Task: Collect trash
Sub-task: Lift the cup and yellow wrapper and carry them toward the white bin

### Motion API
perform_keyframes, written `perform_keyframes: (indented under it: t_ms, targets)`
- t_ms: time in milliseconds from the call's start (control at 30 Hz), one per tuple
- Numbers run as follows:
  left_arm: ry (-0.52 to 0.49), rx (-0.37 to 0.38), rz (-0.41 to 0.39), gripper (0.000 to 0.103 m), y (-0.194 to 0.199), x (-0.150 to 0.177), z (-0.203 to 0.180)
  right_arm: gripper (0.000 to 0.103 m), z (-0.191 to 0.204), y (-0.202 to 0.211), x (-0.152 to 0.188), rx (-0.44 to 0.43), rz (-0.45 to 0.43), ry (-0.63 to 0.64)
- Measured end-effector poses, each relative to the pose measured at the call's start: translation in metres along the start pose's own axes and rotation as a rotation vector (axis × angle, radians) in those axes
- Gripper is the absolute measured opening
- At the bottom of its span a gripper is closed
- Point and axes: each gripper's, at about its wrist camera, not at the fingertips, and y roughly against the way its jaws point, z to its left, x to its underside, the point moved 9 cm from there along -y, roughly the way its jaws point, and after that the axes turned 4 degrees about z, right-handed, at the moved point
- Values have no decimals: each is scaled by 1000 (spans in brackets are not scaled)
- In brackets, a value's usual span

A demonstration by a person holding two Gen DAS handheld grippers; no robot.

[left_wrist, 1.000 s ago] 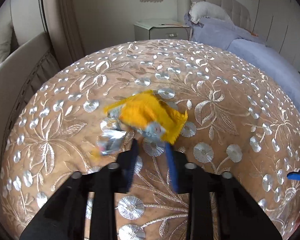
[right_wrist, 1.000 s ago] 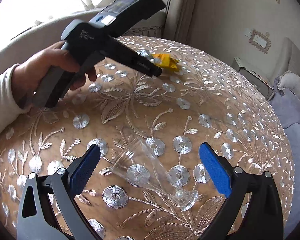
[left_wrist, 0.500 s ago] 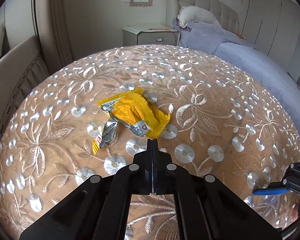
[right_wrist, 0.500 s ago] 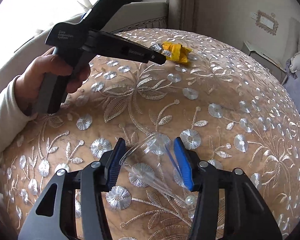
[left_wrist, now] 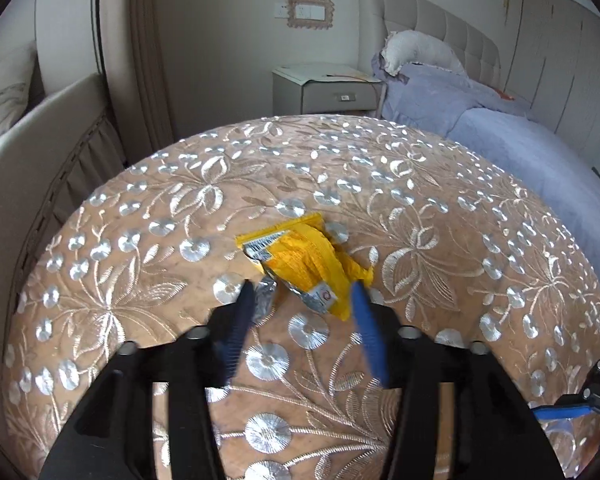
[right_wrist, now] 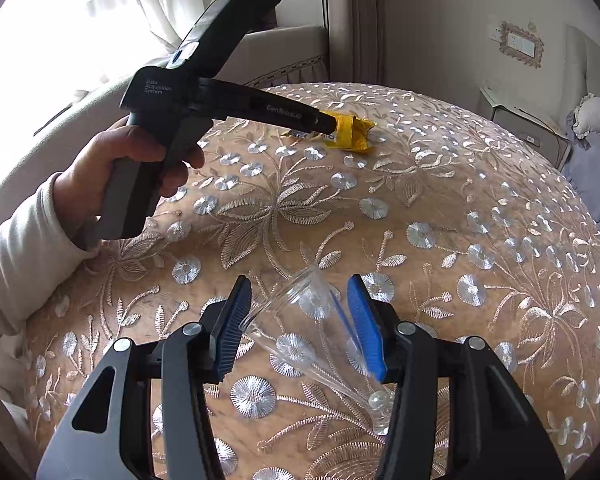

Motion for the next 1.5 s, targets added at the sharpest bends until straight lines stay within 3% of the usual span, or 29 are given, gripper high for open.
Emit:
perform_keyframes:
  t_ms: [100, 133, 200, 300, 400, 500, 533, 667, 867, 1200, 1500]
  targets:
    - [29, -33, 8, 66, -7, -7, 4, 51, -3, 0, -3, -5, -13, -13]
    - [45, -46, 14, 76, -11, -9, 5, 51, -4, 0, -3, -5, -16, -15]
    - [82, -74, 24, 84, -20, -16, 9, 51, -4, -1, -4, -9, -20, -19]
    - [127, -80, 69, 84, -40, -20, 9, 51, -6, -2, -4, -3, -19, -20]
    - [145, -71, 107, 59, -57, -20, 7, 51, -9, 1, -5, 2, -30, -25]
    - [129, -102, 99, 41, -57, -21, 5, 51, -13, 7, -8, 7, -50, -36]
    - [127, -85, 96, 27, -57, -21, 3, 51, -14, 9, -9, 12, -56, -39]
    - [151, -36, 65, 22, -43, -17, 1, 51, -15, 14, -10, 34, -72, -36]
    - [92, -11, -37, 22, 19, -6, -19, 51, -13, 41, -10, 79, -120, -31]
    - [-45, 45, -184, 22, 134, 37, -100, 51, -19, 125, 29, 205, -194, -75]
    - [-188, 220, -170, 22, 157, 82, -233, 51, -49, 203, 101, 373, -214, -202]
